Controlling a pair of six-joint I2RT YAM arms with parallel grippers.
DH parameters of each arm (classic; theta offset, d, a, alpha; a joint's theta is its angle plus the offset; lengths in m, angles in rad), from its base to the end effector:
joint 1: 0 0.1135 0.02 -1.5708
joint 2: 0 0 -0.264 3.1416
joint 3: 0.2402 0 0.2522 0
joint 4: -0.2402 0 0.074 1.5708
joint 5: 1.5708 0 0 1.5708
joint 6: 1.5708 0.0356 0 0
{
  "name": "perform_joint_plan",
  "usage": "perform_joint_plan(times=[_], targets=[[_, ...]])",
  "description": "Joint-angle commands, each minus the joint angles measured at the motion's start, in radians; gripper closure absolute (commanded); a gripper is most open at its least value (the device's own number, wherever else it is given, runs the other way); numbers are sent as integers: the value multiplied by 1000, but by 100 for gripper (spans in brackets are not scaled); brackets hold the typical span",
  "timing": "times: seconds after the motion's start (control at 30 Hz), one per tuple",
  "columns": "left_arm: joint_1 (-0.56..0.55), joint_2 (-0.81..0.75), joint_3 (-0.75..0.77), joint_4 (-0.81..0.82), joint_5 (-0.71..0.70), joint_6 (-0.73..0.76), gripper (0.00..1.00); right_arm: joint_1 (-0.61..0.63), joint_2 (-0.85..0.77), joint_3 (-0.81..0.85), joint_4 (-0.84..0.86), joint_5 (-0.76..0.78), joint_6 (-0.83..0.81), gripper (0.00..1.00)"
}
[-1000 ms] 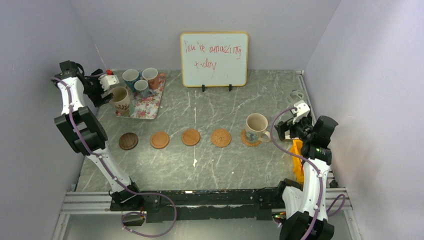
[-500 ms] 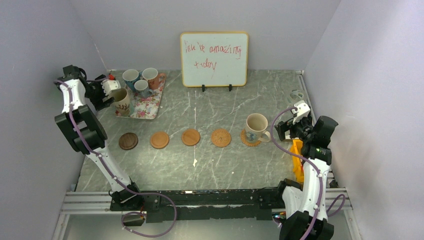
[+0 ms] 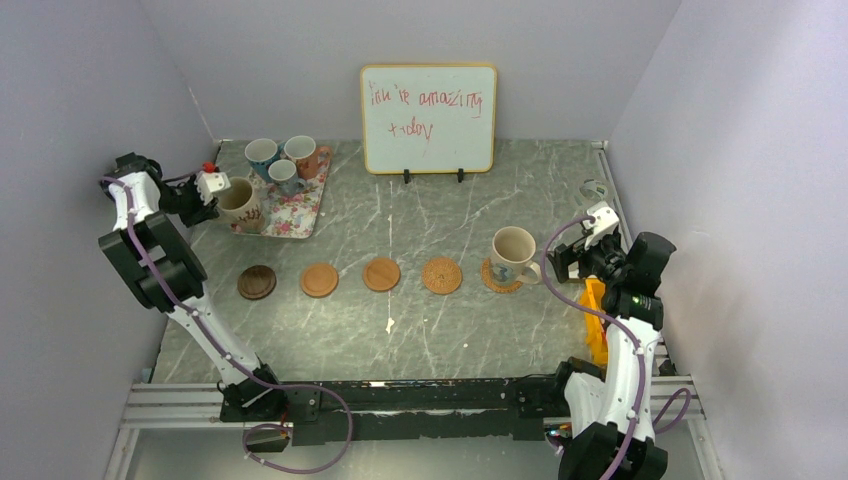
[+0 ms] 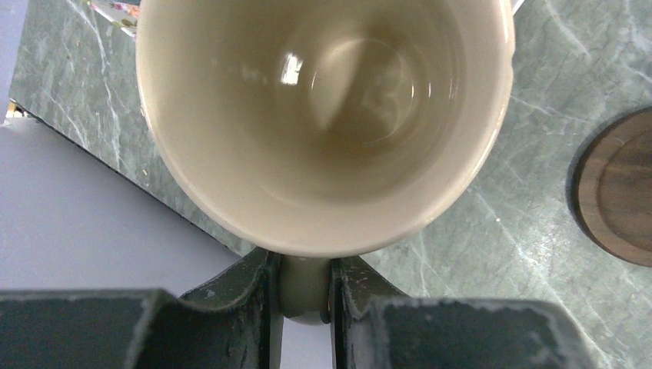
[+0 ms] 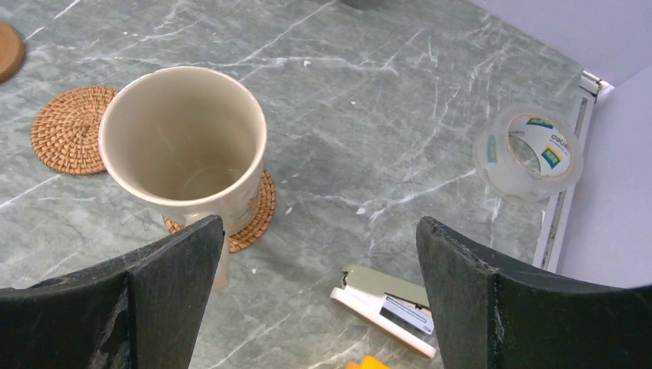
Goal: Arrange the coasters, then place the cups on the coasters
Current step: Pick up the cup from the tray, then place the cup at the center of the board.
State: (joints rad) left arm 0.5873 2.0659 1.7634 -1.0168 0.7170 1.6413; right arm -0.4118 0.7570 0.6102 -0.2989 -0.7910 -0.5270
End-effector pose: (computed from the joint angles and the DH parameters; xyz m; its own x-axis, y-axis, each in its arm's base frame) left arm 0.3644 0.2145 0.2324 -0.2240 0.7541 -0.6173 0.8241 0.4848 0.2931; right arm 0.1646 -0.0443 0.2756 -0.1873 -0.3041 -0.9341 -0.4636 0.8657 -0.1889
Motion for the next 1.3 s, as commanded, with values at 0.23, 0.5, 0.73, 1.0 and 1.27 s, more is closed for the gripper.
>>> perform_joint_plan(times=[0.23, 0.5, 0.73, 1.0, 1.27], targets=[[76, -178, -61, 37, 290, -144, 95, -8, -21, 0, 3, -54, -1, 1], [70, -486, -347, 605, 349, -679, 95, -12, -31, -1, -1, -66, -1, 1], [-27, -586, -350, 579, 295, -829, 95, -14, -32, 0, -3, -76, -2, 1], [-310, -770, -517, 766, 81, -1062, 95, -14, -36, -2, 0, -76, -4, 1], [-517, -750, -537, 850, -59, -1252, 95, -15, -32, -2, -1, -74, -7, 1]])
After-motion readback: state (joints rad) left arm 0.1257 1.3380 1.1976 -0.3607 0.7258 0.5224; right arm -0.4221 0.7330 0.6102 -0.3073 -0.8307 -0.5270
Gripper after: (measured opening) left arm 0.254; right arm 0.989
